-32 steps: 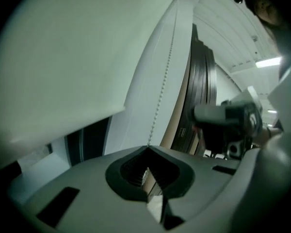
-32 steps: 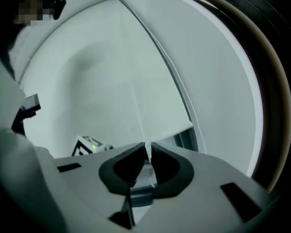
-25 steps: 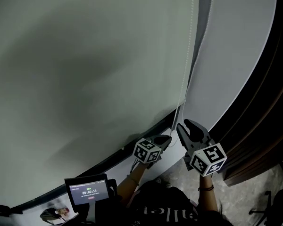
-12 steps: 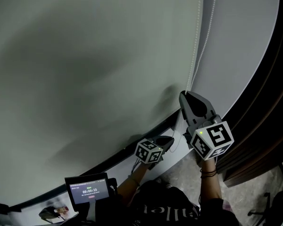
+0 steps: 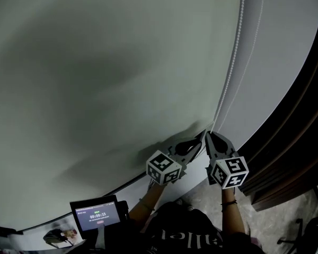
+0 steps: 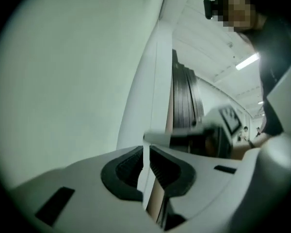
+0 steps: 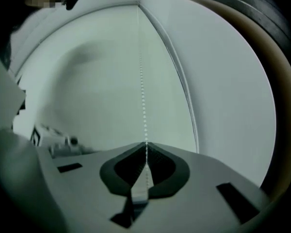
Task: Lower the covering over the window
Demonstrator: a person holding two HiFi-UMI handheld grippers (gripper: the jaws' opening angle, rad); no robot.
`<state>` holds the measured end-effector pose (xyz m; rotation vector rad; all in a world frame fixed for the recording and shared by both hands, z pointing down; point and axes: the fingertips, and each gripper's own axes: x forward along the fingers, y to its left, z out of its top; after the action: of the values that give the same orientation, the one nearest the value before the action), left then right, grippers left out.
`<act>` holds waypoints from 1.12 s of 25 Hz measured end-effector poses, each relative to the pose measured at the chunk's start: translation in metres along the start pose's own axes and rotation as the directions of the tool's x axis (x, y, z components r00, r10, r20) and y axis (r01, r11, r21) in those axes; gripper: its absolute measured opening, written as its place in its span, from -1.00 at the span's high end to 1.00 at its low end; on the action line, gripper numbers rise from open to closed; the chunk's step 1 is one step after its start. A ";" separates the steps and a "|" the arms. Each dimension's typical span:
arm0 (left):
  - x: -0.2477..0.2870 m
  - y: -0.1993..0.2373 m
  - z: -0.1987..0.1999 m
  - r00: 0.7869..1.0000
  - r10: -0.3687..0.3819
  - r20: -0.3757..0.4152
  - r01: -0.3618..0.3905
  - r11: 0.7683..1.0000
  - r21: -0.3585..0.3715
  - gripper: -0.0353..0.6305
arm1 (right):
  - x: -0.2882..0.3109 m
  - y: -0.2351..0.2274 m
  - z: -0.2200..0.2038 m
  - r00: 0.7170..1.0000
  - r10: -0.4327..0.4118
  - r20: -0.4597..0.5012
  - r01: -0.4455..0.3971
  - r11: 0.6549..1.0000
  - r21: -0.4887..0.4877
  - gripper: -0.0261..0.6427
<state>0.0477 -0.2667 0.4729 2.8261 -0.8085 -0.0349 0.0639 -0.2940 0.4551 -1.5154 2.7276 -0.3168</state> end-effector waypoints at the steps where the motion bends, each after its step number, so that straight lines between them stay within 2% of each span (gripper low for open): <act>1: 0.002 -0.005 0.019 0.999 -0.015 0.037 0.014 1.000 0.018 0.81 | -0.001 0.001 -0.026 0.998 -0.001 -0.056 0.002 1.000 0.014 0.88; 4: 0.001 -0.018 0.075 0.986 -0.055 0.158 0.046 0.997 0.064 0.74 | -0.006 0.008 -0.090 0.982 -0.005 -0.188 0.008 1.000 0.013 0.88; 6: -0.001 -0.027 0.106 0.973 -0.087 0.216 0.069 0.993 0.093 0.72 | -0.009 0.016 -0.113 0.974 -0.009 -0.224 0.007 1.000 -0.009 0.88; 10: -0.004 -0.044 0.158 0.955 -0.146 0.259 0.095 0.975 0.202 0.71 | -0.013 0.034 -0.116 0.971 0.000 -0.241 -0.007 1.000 -0.026 0.88; 14: -0.008 -0.048 0.198 0.938 -0.174 0.300 0.098 0.963 0.251 0.71 | -0.008 0.041 -0.117 0.970 -0.005 -0.244 -0.005 0.999 -0.038 0.88; 17: -0.004 -0.042 0.199 0.941 -0.166 0.295 0.075 0.953 0.295 0.82 | -0.010 0.043 -0.119 0.970 -0.008 -0.242 0.000 0.999 -0.034 0.88; 21: -0.007 -0.040 0.198 0.933 -0.159 0.323 0.083 0.968 0.237 0.85 | -0.013 0.045 -0.121 0.970 -0.011 -0.242 0.002 0.999 -0.037 0.88; 24: -0.008 -0.038 0.198 0.935 -0.148 0.324 0.068 0.967 0.247 0.85 | -0.013 0.044 -0.121 0.971 -0.017 -0.240 0.008 0.999 -0.039 0.88; 26: -0.004 -0.035 0.193 0.948 -0.132 0.290 0.055 0.964 0.260 0.86 | -0.013 0.045 -0.124 0.967 -0.020 -0.254 0.009 0.999 -0.045 0.88; 28: 0.003 -0.030 0.176 0.972 -0.101 0.214 0.040 0.962 0.271 0.86 | -0.015 0.043 -0.138 0.955 -0.026 -0.296 0.010 0.998 -0.058 0.88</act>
<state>0.0522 -0.2765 0.2943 3.1463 -0.8102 -0.2855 0.0216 -0.2348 0.5813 -1.6286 2.9717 -0.5126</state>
